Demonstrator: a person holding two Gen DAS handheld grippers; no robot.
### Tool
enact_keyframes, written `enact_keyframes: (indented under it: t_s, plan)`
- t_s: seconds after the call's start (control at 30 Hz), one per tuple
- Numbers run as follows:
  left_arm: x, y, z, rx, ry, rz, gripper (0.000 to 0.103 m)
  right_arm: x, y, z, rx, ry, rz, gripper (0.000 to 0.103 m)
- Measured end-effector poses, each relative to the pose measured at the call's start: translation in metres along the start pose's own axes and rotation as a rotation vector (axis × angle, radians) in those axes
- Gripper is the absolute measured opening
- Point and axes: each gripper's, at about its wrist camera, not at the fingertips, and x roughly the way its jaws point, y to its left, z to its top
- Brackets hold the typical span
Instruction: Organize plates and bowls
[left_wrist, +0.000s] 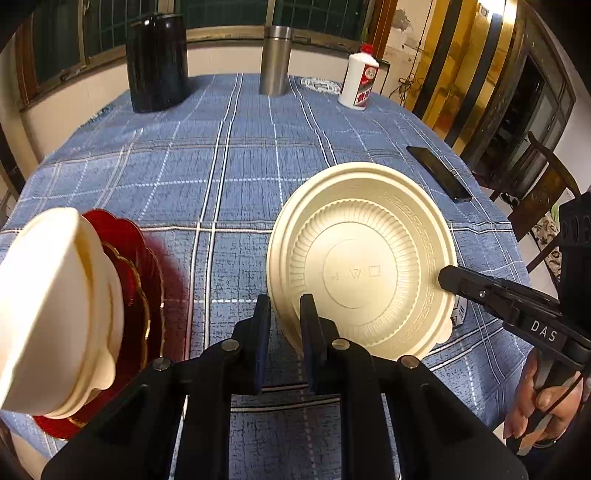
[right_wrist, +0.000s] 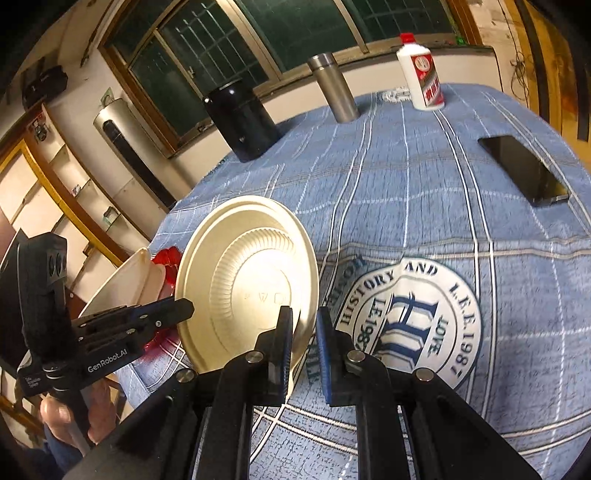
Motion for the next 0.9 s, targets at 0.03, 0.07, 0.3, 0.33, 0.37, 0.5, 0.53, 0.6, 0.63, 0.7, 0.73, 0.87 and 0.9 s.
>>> enact_keyframes:
  t_s: [0.03,0.07,0.3,0.33,0.37,0.5,0.53,0.6,0.63,0.7,0.73,0.87,0.9]
  plan:
    - [0.002,0.000,-0.003,0.004,0.003,-0.005,0.013,0.002,0.000,-0.001,0.002,0.004,-0.011,0.015]
    - [0.004,-0.001,-0.003,0.008,0.008,-0.006,0.013,0.004,-0.001,-0.001,0.007,0.008,-0.019,0.016]
    - [0.013,0.004,-0.003,0.013,-0.004,0.006,0.014,0.010,-0.002,-0.005,0.024,0.018,-0.026,0.023]
    - [0.014,0.005,-0.002,0.011,-0.004,0.002,0.014,0.011,-0.001,-0.005,0.023,0.018,-0.031,0.024]
    - [0.015,0.005,-0.002,0.011,-0.005,-0.001,0.014,0.012,0.000,-0.006,0.022,0.021,-0.036,0.024]
    - [0.018,0.004,-0.002,0.024,-0.018,0.010,0.014,0.012,0.002,-0.005,0.015,0.017,-0.048,0.024]
    - [0.018,0.004,-0.002,0.028,-0.024,0.014,0.014,0.012,0.003,-0.006,0.007,0.008,-0.057,0.024]
    - [0.017,-0.001,-0.004,0.053,-0.039,0.031,0.014,0.014,0.004,-0.006,-0.004,0.008,-0.074,0.022]
    - [0.016,-0.003,-0.005,0.063,-0.051,0.040,0.014,0.014,0.004,-0.006,-0.004,0.004,-0.076,0.021]
    - [0.013,-0.007,-0.007,0.085,-0.073,0.057,0.014,0.012,0.006,-0.006,-0.018,-0.004,-0.094,0.020]
    - [0.011,-0.009,-0.007,0.090,-0.082,0.063,0.014,0.010,0.009,-0.007,-0.023,-0.012,-0.102,0.020]
    - [0.006,-0.011,-0.008,0.103,-0.107,0.069,0.014,0.001,0.013,-0.005,-0.034,-0.041,-0.110,0.019]
    - [0.005,-0.011,-0.008,0.102,-0.113,0.070,0.014,-0.001,0.015,-0.004,-0.040,-0.047,-0.113,0.019]
